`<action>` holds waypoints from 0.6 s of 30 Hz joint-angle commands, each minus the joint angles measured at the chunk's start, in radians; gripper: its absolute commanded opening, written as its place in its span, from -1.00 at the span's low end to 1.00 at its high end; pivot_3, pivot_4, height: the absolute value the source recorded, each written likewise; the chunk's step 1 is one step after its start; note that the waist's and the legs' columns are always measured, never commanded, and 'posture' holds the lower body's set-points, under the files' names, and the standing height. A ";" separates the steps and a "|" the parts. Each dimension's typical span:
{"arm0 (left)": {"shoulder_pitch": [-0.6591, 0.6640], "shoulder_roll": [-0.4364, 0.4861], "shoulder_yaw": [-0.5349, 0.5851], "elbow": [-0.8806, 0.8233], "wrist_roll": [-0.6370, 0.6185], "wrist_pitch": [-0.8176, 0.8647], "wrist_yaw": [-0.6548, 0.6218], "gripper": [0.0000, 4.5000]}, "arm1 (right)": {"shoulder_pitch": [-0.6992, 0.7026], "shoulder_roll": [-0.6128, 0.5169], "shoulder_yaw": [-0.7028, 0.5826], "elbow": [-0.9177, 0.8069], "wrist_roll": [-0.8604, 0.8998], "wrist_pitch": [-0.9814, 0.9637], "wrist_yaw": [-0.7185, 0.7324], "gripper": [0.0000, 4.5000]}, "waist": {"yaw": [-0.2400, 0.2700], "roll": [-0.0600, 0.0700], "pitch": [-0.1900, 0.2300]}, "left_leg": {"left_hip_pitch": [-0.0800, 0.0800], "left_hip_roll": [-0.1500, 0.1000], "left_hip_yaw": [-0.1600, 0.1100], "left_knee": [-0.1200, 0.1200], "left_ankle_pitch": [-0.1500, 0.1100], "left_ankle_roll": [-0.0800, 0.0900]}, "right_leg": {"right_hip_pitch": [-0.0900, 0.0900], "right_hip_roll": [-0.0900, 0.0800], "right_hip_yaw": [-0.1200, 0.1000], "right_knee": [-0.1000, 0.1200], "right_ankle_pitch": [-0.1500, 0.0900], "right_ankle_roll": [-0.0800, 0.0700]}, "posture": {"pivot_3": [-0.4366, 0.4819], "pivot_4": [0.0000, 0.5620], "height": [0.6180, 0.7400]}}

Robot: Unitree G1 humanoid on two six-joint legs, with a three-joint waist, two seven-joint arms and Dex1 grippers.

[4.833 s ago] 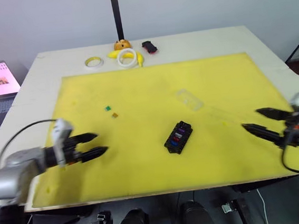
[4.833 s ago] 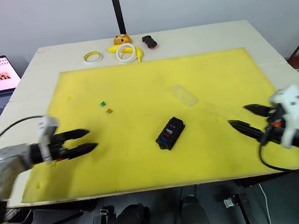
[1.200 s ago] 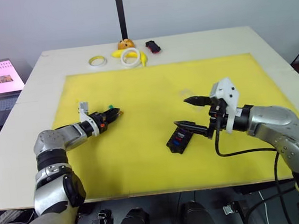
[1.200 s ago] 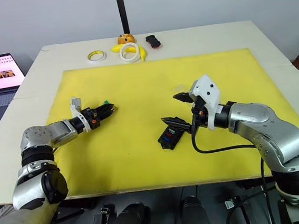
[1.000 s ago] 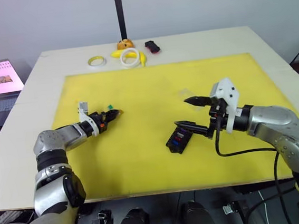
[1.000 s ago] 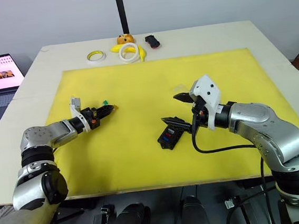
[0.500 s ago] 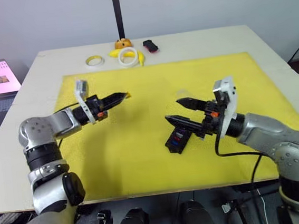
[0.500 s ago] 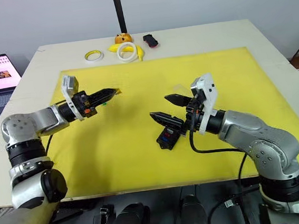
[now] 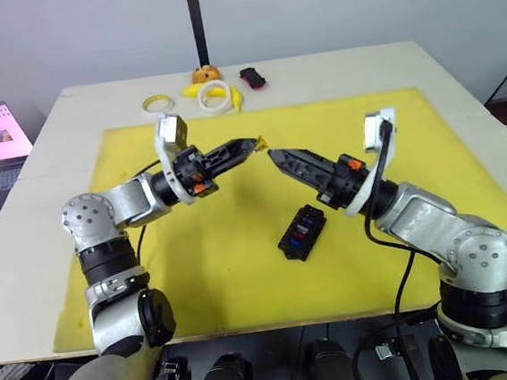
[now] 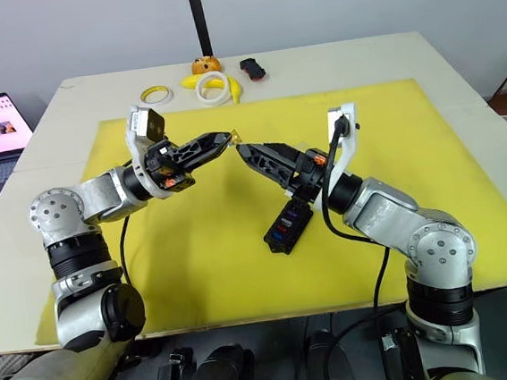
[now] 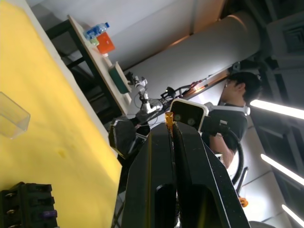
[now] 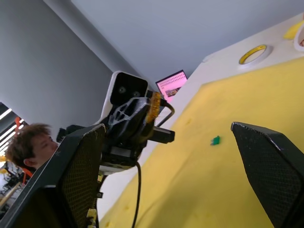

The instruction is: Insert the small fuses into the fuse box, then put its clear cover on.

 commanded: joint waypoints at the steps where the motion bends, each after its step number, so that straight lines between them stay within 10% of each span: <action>1: -0.006 -0.003 -0.023 -0.032 -0.037 -0.021 0.004 -1.00 | -0.026 0.003 0.013 -0.012 0.048 -0.030 -0.027 0.67 | 0.001 0.000 0.000 | 0.000 0.000 0.000 0.000 0.000 0.000 | 0.000 0.000 0.000 0.000 0.000 0.000 | -0.05 -0.47 1.00; 3: -0.004 -0.002 -0.031 -0.033 -0.045 -0.027 0.005 -1.00 | -0.031 -0.001 0.024 -0.011 0.059 -0.037 -0.039 0.27 | 0.001 0.000 0.000 | 0.000 0.000 0.000 0.000 0.000 0.000 | 0.000 0.000 0.000 0.000 0.000 0.000 | -0.05 -0.47 1.00; 13: 0.007 0.007 -0.054 -0.026 -0.080 -0.048 0.022 -1.00 | -0.035 -0.016 0.056 -0.004 0.085 -0.069 -0.056 0.27 | 0.001 0.000 0.000 | 0.000 0.000 0.000 0.000 0.000 0.000 | 0.000 0.000 0.000 0.000 0.000 0.000 | -0.05 -0.47 1.00; 18: 0.021 -0.004 -0.072 -0.027 -0.089 -0.061 0.044 -1.00 | -0.036 -0.008 0.052 -0.009 0.107 -0.087 -0.050 -0.48 | 0.000 0.000 0.000 | 0.000 0.000 0.000 0.000 0.000 0.000 | 0.000 0.000 0.000 0.000 0.000 0.000 | -0.05 -0.47 1.00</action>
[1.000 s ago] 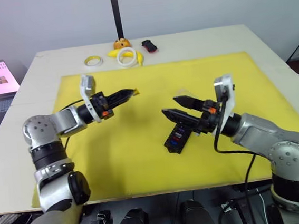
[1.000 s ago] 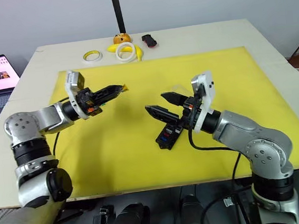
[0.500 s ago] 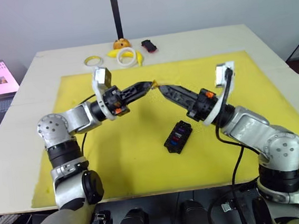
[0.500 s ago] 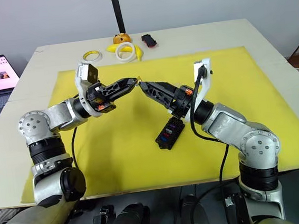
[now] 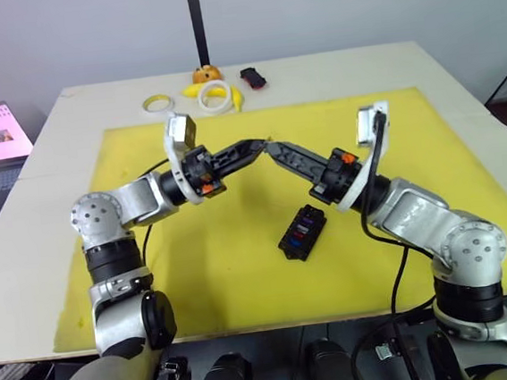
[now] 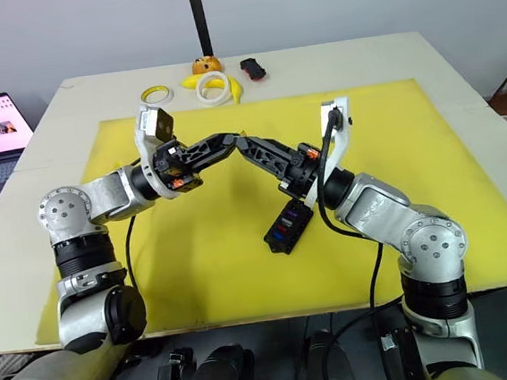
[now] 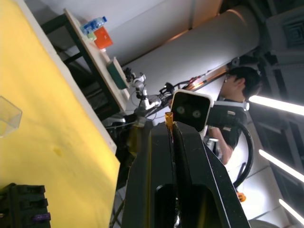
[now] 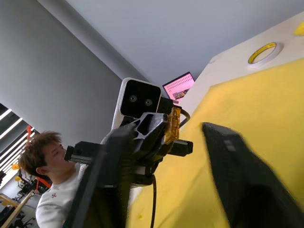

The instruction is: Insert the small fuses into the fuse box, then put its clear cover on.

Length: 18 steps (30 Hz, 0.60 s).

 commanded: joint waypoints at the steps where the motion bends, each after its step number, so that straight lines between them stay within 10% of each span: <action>1: 0.012 -0.006 -0.018 -0.029 -0.029 -0.024 0.013 -1.00 | -0.021 0.004 -0.011 -0.028 0.049 -0.038 0.005 -0.70 | 0.001 0.000 0.000 | 0.000 0.000 0.000 0.000 0.000 0.000 | 0.000 0.000 0.000 0.000 0.000 0.000 | -0.05 -0.47 1.00; 10: 0.019 0.017 -0.047 -0.007 -0.041 -0.071 0.024 -1.00 | -0.010 -0.041 -0.019 -0.047 0.127 -0.056 -0.010 -0.95 | 0.001 0.000 0.000 | 0.000 0.000 0.000 0.000 0.000 0.000 | 0.000 0.000 0.000 0.000 0.000 0.000 | -0.05 -0.47 1.00; 18: 0.059 0.321 -0.368 -0.223 0.242 -0.259 -0.406 0.54 | 0.033 -0.232 -0.069 -0.090 0.186 -0.010 0.016 -1.00 | -0.002 0.000 0.000 | 0.000 0.000 0.001 -0.002 0.000 0.000 | -0.001 0.001 0.000 -0.001 0.000 0.000 | -0.05 -0.47 1.00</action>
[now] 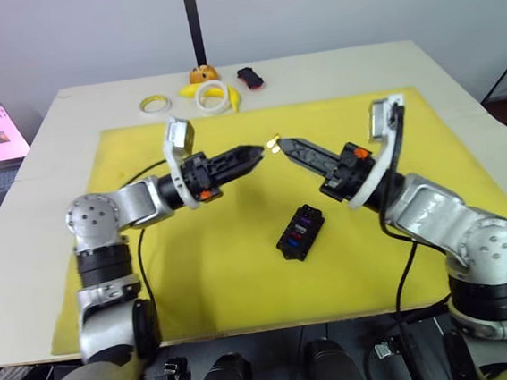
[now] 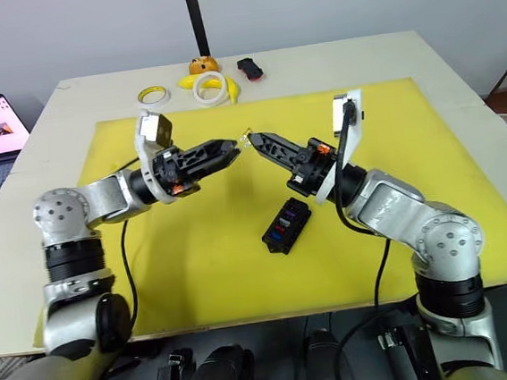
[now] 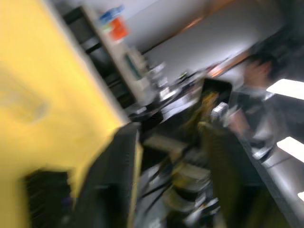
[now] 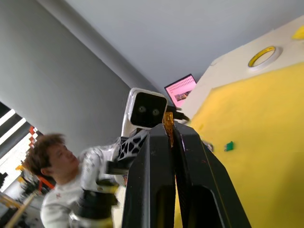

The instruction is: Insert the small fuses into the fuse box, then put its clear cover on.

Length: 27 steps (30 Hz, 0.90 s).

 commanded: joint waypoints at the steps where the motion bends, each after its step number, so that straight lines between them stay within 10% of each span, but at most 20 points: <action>1: 0.024 0.141 -0.197 -0.158 0.210 -0.222 -0.293 0.73 | 0.042 -0.110 -0.059 -0.066 0.042 0.031 0.047 -1.00 | 0.004 0.000 0.000 | 0.001 0.000 0.000 -0.001 0.000 0.000 | 0.001 0.000 0.000 -0.001 0.000 0.000 | -0.05 -0.47 1.00; 12: 0.116 0.220 -0.548 -0.193 0.789 -0.986 -0.621 0.98 | 0.162 -0.454 0.082 -0.214 -0.596 0.011 0.392 -1.00 | 0.009 0.000 0.000 | 0.001 0.000 0.002 0.000 -0.001 0.001 | 0.004 0.000 0.000 -0.005 0.000 0.000 | -0.05 -0.47 1.00; 27: 0.090 0.099 -0.561 -0.103 0.910 -1.087 -0.632 0.98 | 0.170 -0.363 0.243 -0.097 -1.057 -0.116 0.572 -1.00 | 0.009 -0.001 0.001 | 0.000 0.000 0.001 0.001 -0.001 0.002 | 0.004 0.000 -0.001 -0.004 0.000 0.000 | -0.05 -0.47 1.00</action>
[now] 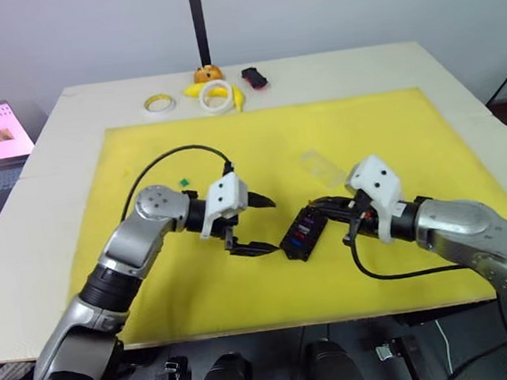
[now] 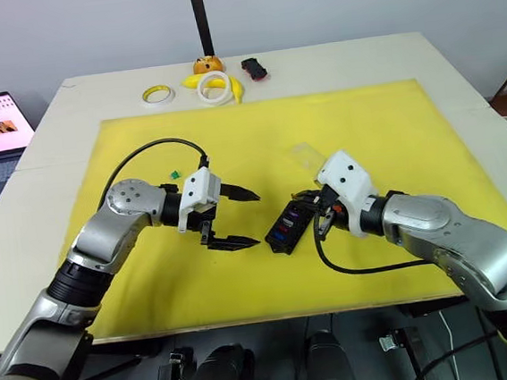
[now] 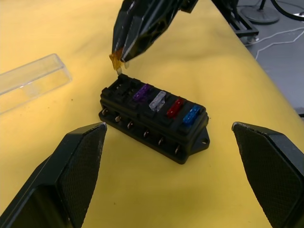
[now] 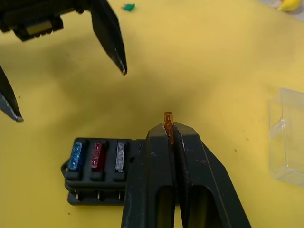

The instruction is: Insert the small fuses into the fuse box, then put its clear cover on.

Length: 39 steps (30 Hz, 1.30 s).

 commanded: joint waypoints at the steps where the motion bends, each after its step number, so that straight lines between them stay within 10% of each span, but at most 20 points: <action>1: -0.019 -0.011 0.014 -0.010 0.012 -0.018 -0.005 0.98 | 0.005 0.019 -0.003 0.007 -0.062 -0.031 0.039 -1.00 | 0.000 0.000 0.000 | 0.000 0.000 0.000 0.000 0.000 0.000 | 0.000 0.000 0.000 0.000 0.000 0.000 | -0.05 -0.47 1.00; 39: -0.028 -0.059 0.021 0.009 0.081 -0.036 0.011 0.98 | 0.036 0.145 -0.001 0.057 -0.289 -0.035 0.159 -1.00 | -0.001 0.000 0.000 | 0.000 0.000 -0.001 0.001 0.000 0.000 | 0.000 0.000 0.000 0.001 0.000 0.000 | -0.05 -0.47 1.00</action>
